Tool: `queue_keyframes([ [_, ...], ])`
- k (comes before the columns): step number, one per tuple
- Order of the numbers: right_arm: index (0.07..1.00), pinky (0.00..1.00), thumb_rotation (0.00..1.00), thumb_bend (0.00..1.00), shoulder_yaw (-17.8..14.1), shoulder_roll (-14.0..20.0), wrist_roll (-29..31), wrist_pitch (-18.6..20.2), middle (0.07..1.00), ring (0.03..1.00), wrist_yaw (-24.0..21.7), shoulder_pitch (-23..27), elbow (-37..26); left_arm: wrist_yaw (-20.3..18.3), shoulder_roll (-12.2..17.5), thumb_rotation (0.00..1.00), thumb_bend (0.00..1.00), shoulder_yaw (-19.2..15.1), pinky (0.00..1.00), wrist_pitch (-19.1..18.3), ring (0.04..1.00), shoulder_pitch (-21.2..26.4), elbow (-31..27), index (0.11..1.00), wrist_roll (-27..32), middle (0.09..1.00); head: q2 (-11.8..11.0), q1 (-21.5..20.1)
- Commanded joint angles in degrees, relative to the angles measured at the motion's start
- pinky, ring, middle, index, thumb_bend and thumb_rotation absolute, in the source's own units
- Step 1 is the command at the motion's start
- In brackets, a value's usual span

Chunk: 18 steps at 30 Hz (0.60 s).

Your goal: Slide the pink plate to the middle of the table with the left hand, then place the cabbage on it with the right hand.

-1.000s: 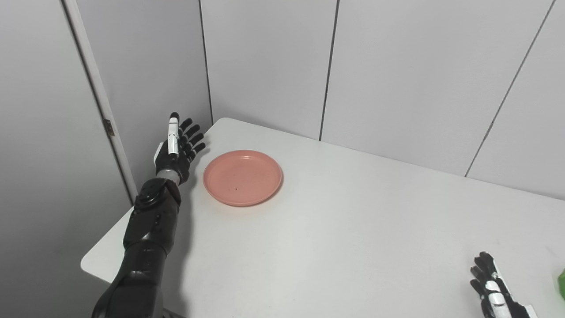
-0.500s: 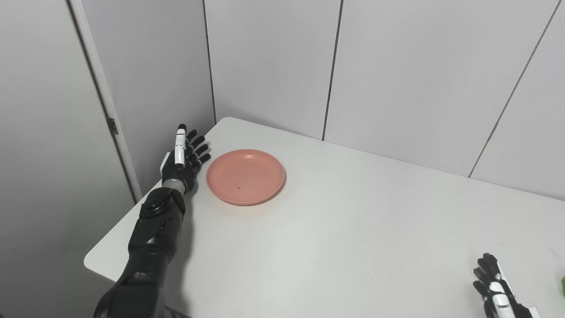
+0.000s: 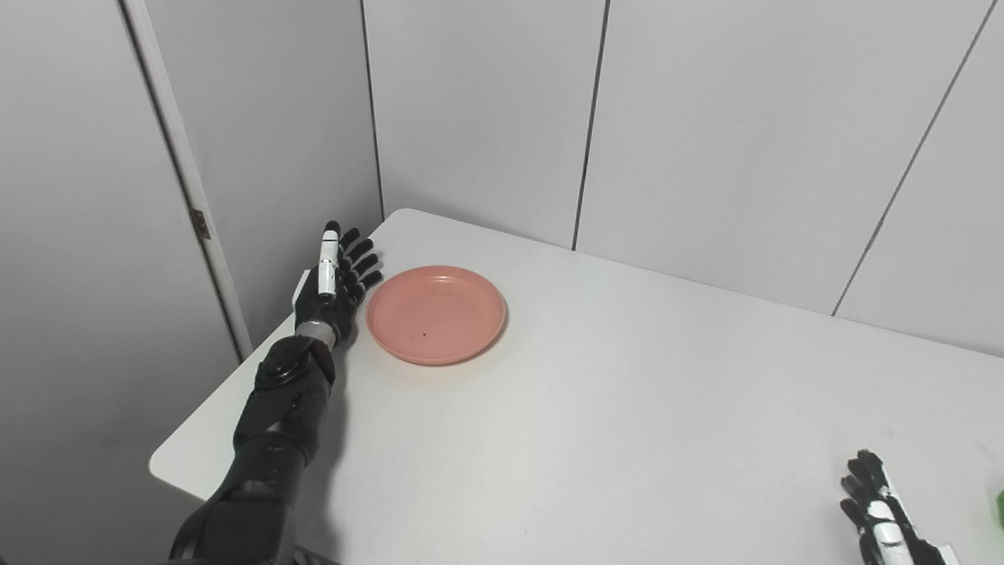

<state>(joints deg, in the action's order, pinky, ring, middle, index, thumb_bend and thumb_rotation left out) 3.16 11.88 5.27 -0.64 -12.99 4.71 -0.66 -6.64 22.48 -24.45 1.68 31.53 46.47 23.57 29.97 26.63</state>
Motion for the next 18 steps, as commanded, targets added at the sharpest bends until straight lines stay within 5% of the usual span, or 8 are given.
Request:
queue_keyframes([
  [1, 1.0, 1.0, 1.0, 0.14, -0.1, -0.1, -0.4, 1.0, 0.995, 1.0, 0.3, 0.1, -0.8, -1.0, -1.0, 1.0, 0.53, 0.9, 0.86, -0.6, 0.89, 0.5, -0.1, 0.869, 0.1, 0.888, 0.1, -0.3],
  [18, 0.986, 1.0, 1.0, 0.2, 1.0, -1.8, -3.4, -0.3, 0.988, 0.989, 1.4, 0.3, -0.2, -2.5, -4.3, 1.0, 0.52, 8.2, 0.88, -7.9, 0.894, -1.2, -6.7, 0.888, -2.0, 0.897, 2.3, -5.5],
])
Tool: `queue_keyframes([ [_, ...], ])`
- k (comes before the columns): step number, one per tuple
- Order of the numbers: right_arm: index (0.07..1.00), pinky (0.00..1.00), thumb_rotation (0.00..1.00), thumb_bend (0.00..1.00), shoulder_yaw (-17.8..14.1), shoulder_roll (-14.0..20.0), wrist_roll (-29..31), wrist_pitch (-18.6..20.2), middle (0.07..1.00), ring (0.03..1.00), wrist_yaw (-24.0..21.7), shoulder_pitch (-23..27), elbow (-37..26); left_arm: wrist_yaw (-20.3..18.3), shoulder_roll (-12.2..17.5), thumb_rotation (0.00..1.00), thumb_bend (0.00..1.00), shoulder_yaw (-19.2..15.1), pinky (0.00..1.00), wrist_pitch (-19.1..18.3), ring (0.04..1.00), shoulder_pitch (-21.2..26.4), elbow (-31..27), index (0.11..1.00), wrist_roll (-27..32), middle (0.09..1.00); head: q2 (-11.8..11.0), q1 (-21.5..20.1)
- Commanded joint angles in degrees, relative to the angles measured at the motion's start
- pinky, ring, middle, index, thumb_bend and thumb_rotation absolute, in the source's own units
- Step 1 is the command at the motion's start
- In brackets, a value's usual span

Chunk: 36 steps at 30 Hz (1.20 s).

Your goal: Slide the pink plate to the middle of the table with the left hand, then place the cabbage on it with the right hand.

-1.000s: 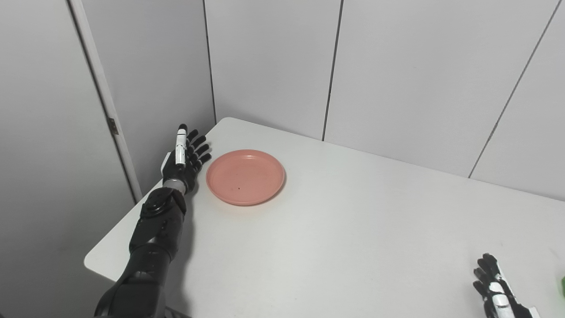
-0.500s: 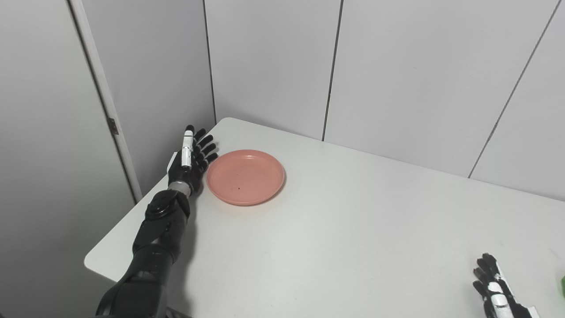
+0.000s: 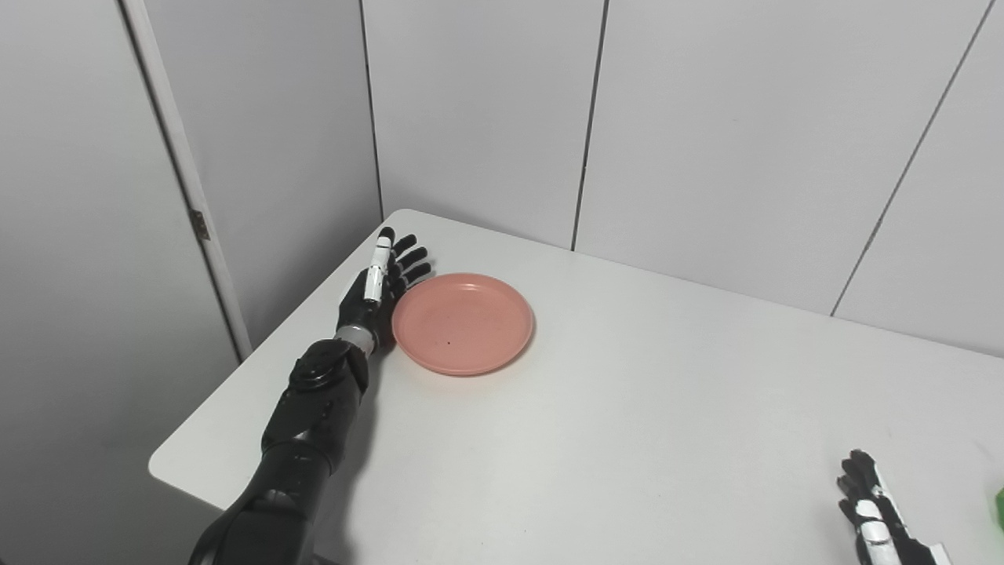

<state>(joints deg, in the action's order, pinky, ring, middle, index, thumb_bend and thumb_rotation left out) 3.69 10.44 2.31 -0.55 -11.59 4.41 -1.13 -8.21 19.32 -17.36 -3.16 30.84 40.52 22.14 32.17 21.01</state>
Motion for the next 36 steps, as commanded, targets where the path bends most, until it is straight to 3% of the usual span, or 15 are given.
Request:
queue_keyframes([
  [1, 0.982, 1.0, 1.0, 0.21, 0.5, -0.4, -0.6, -0.8, 0.985, 0.984, 0.1, 0.5, 0.4, -1.2, -1.4, 1.0, 0.52, 1.6, 0.89, -3.6, 0.896, -0.7, -1.7, 0.891, -0.6, 0.897, 0.1, 0.0],
  [10, 0.972, 0.98, 1.0, 0.22, 0.7, -0.9, -1.4, -2.6, 0.974, 0.969, 0.5, 0.5, 1.2, -2.6, -4.7, 1.0, 0.52, 4.6, 0.87, -8.1, 0.887, -1.5, -7.1, 0.878, -0.2, 0.885, 0.8, -4.0],
  [17, 0.957, 0.96, 1.0, 0.26, 1.4, -1.8, -4.6, -0.3, 0.954, 0.95, 2.2, 0.0, -0.5, -5.1, -6.8, 1.0, 0.53, 7.9, 0.88, -8.8, 0.899, -2.1, -9.8, 0.884, -1.1, 0.9, 1.5, -8.8],
  [24, 0.945, 0.94, 1.0, 0.31, 2.1, -2.7, -6.5, -0.5, 0.946, 0.944, 3.4, 0.2, -0.3, -5.6, -10.1, 1.0, 0.53, 11.0, 0.87, -11.2, 0.886, -3.0, -14.2, 0.886, -1.9, 0.892, 2.7, -12.1],
  [36, 0.96, 0.95, 1.0, 0.3, 3.0, -4.4, -7.3, 3.0, 0.962, 0.954, 3.3, 0.6, -1.8, -5.6, -15.6, 1.0, 0.54, 14.2, 0.88, -12.6, 0.888, -4.4, -19.0, 0.882, -2.6, 0.895, 5.0, -19.2],
])
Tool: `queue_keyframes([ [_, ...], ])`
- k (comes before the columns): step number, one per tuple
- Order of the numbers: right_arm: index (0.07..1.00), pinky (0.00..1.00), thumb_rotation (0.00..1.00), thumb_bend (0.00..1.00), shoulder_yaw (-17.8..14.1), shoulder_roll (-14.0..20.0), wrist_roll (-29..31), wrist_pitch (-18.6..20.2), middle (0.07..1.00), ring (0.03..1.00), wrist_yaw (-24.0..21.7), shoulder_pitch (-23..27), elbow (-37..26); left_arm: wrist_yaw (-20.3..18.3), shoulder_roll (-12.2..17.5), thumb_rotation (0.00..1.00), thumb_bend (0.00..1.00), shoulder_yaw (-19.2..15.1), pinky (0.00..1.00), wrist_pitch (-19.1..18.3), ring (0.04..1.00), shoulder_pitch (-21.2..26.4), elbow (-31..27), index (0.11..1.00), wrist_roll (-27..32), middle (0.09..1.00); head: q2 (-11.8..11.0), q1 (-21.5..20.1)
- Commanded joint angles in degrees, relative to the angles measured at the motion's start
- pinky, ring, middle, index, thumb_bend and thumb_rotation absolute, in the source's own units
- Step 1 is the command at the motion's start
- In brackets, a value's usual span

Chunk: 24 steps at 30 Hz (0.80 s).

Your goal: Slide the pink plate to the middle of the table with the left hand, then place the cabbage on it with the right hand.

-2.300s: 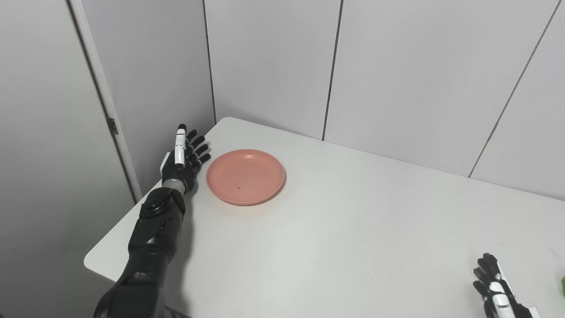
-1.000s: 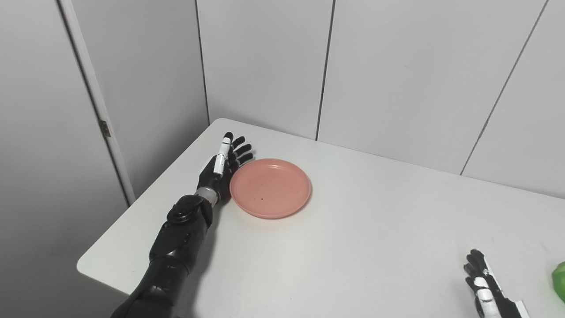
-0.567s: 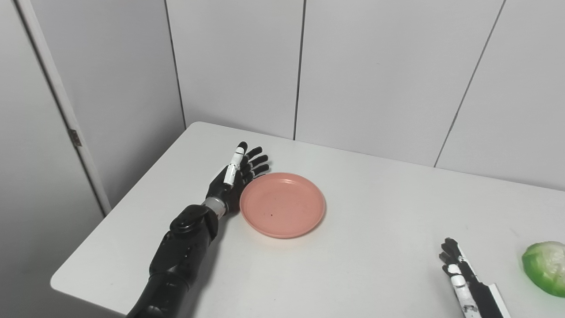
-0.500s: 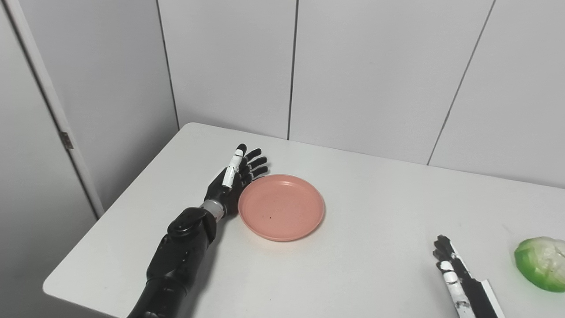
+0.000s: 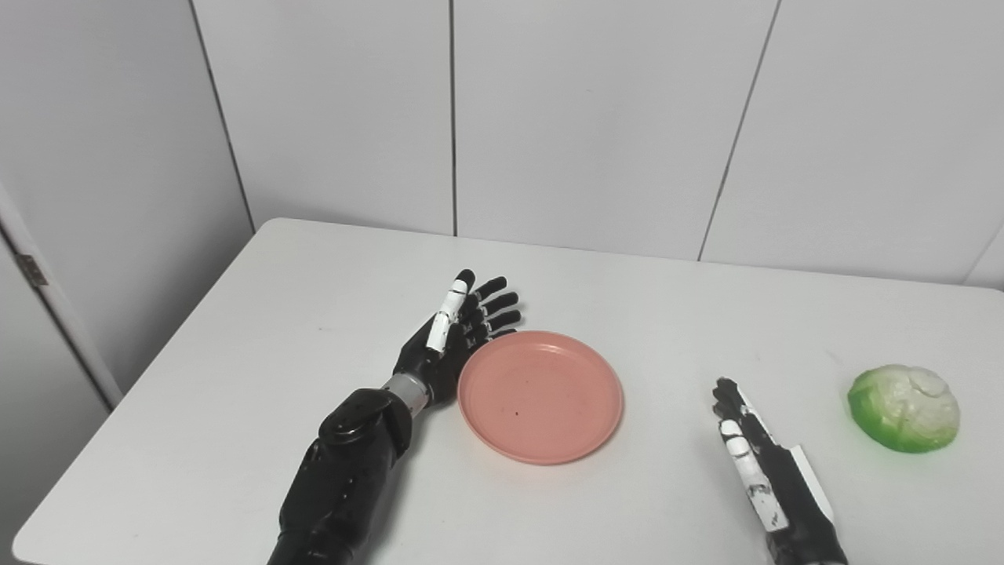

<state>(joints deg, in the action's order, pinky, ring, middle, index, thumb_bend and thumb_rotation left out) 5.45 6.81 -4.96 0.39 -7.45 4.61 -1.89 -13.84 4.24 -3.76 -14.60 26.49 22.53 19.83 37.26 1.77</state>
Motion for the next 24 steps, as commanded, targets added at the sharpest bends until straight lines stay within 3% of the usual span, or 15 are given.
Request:
queue_keyframes([
  [1, 0.958, 0.95, 1.0, 0.32, 1.3, -0.9, -0.2, 2.4, 0.96, 0.951, -0.8, 0.5, -1.1, 0.0, -0.8, 1.0, 0.54, 0.7, 0.88, -1.4, 0.89, -0.2, -1.6, 0.884, -0.4, 0.896, -0.1, 0.0],
  [6, 0.951, 0.93, 1.0, 0.37, 1.7, -1.8, -0.7, 3.0, 0.952, 0.945, 0.2, 0.8, -1.0, -0.9, -2.1, 1.0, 0.54, 1.4, 0.89, -4.3, 0.899, -2.2, -5.8, 0.893, 0.5, 0.902, 0.8, -2.7],
  [12, 0.953, 0.93, 1.0, 0.38, 2.1, -2.0, -1.2, 3.3, 0.951, 0.946, 0.7, 1.2, -0.4, -2.5, -2.3, 1.0, 0.55, 2.3, 0.9, -4.6, 0.909, -4.2, -7.7, 0.908, 1.4, 0.916, 1.1, -5.1],
  [24, 0.957, 0.94, 1.0, 0.35, 2.2, -3.0, -1.4, 4.0, 0.956, 0.954, 1.2, 1.3, -0.8, -3.1, -1.4, 1.0, 0.55, 0.6, 0.91, -4.6, 0.922, -4.8, -5.0, 0.924, 2.0, 0.926, 2.2, -9.4],
])
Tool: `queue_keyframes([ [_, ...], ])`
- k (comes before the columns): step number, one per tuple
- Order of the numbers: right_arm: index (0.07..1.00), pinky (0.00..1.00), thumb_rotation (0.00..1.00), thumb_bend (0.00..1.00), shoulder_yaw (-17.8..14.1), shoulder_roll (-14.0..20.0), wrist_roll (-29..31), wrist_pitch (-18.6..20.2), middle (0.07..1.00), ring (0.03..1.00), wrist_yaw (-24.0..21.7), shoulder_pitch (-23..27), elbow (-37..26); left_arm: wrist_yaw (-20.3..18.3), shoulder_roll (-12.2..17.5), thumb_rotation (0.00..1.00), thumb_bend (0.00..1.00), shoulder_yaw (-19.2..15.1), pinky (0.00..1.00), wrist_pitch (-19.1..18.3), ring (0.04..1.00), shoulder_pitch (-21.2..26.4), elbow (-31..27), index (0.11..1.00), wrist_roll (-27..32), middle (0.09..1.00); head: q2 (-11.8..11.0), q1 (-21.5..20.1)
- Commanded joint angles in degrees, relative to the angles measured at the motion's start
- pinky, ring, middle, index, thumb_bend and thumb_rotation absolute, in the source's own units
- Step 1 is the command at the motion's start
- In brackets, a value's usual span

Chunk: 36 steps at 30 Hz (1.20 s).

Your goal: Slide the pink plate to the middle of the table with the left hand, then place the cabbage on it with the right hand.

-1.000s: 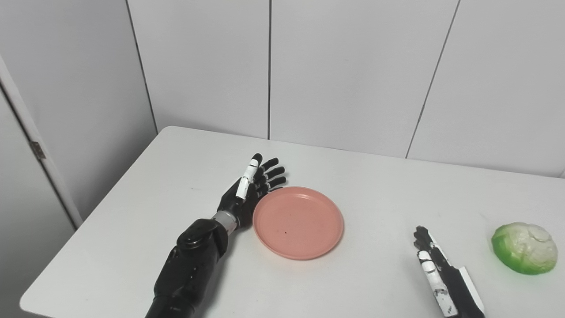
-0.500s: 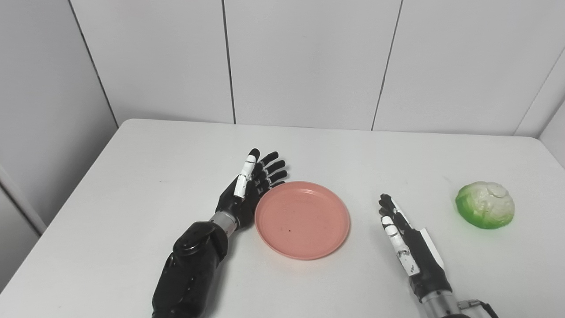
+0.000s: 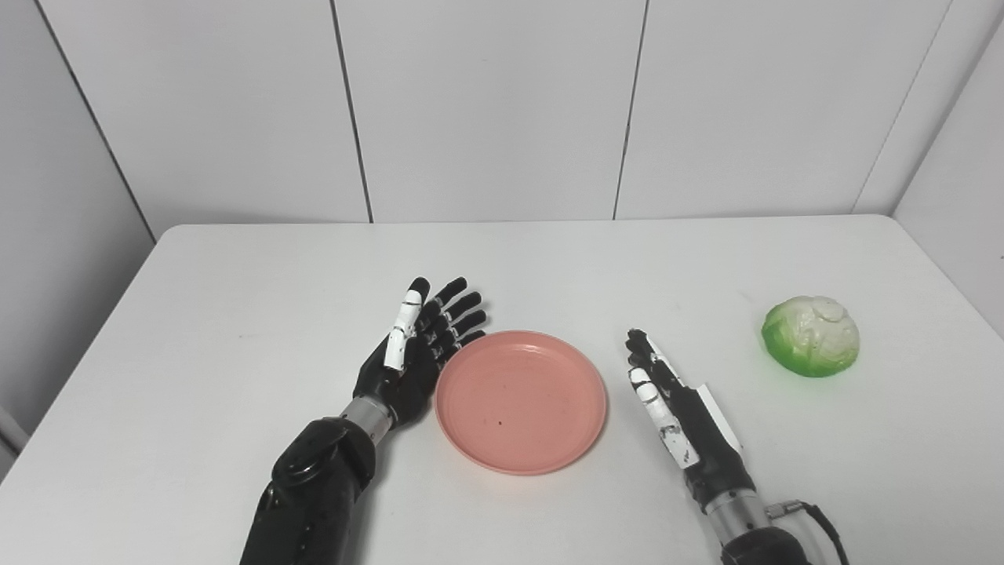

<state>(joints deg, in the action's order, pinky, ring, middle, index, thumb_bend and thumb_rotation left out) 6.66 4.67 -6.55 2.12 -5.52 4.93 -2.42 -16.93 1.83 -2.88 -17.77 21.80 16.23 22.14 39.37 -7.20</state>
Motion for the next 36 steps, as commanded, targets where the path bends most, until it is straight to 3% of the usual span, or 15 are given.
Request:
queue_keyframes([
  [1, 0.958, 0.94, 1.0, 0.35, 1.0, -0.8, 0.1, 2.4, 0.956, 0.955, -0.8, 1.0, -0.4, -0.1, 1.1, 1.0, 0.55, -0.3, 0.91, -1.4, 0.923, -0.2, 1.5, 0.926, -0.2, 0.928, 0.1, -0.7],
  [5, 0.96, 0.93, 1.0, 0.34, 1.2, -1.0, -0.7, 2.4, 0.957, 0.953, -0.6, 0.9, -0.9, -0.7, 1.5, 1.0, 0.54, -0.7, 0.92, -1.3, 0.925, -0.4, 2.3, 0.925, 0.0, 0.93, 0.3, -2.6],
  [7, 0.952, 0.91, 1.0, 0.34, 1.4, -1.0, -2.7, 2.2, 0.951, 0.945, 0.5, 1.0, -1.0, -1.1, 1.7, 1.0, 0.54, -0.8, 0.92, -1.2, 0.922, -0.4, 3.0, 0.922, -0.1, 0.927, 0.4, -3.5],
  [9, 0.945, 0.91, 1.0, 0.35, 1.6, -1.2, -5.1, 2.8, 0.945, 0.942, 2.0, 1.2, -1.3, -1.8, 2.2, 1.0, 0.55, -1.0, 0.91, -0.6, 0.918, -0.3, 4.1, 0.917, -0.2, 0.923, 0.1, -7.0],
  [14, 0.912, 0.87, 1.0, 0.36, 2.0, -1.7, -10.2, 2.5, 0.913, 0.922, 5.2, 1.9, -1.9, -3.6, 3.2, 1.0, 0.57, -1.7, 0.91, 0.7, 0.906, 0.1, 6.6, 0.909, 0.0, 0.914, 0.3, -9.3],
  [20, 0.887, 0.84, 0.99, 0.43, 2.3, -0.9, -15.8, -0.6, 0.884, 0.885, 8.2, 3.2, -2.5, -5.3, 4.0, 1.0, 0.59, -1.8, 0.9, 1.4, 0.908, 0.3, 8.5, 0.909, 0.8, 0.918, 0.0, -13.0],
  [26, 0.861, 0.77, 0.86, 0.55, 1.3, -0.5, -19.7, 1.6, 0.861, 0.84, 8.7, 3.9, -7.4, -7.5, 4.5, 1.0, 0.6, -2.3, 0.89, 4.2, 0.897, 1.1, 12.1, 0.904, 1.0, 0.911, -0.3, -15.3],
  [29, 0.848, 0.76, 0.84, 0.58, 0.5, -0.5, -21.1, 2.2, 0.852, 0.83, 9.2, 4.3, -8.9, -8.5, 4.6, 1.0, 0.6, -2.4, 0.89, 5.0, 0.899, 1.4, 13.4, 0.904, 1.0, 0.911, -0.5, -15.9],
  [36, 0.843, 0.73, 0.72, 0.65, -1.1, 1.7, -25.7, -0.2, 0.837, 0.81, 10.6, 7.4, -12.2, -10.0, 4.9, 1.0, 0.6, -2.8, 0.87, 6.7, 0.885, 2.3, 17.0, 0.884, 0.9, 0.895, -1.2, -18.3],
])
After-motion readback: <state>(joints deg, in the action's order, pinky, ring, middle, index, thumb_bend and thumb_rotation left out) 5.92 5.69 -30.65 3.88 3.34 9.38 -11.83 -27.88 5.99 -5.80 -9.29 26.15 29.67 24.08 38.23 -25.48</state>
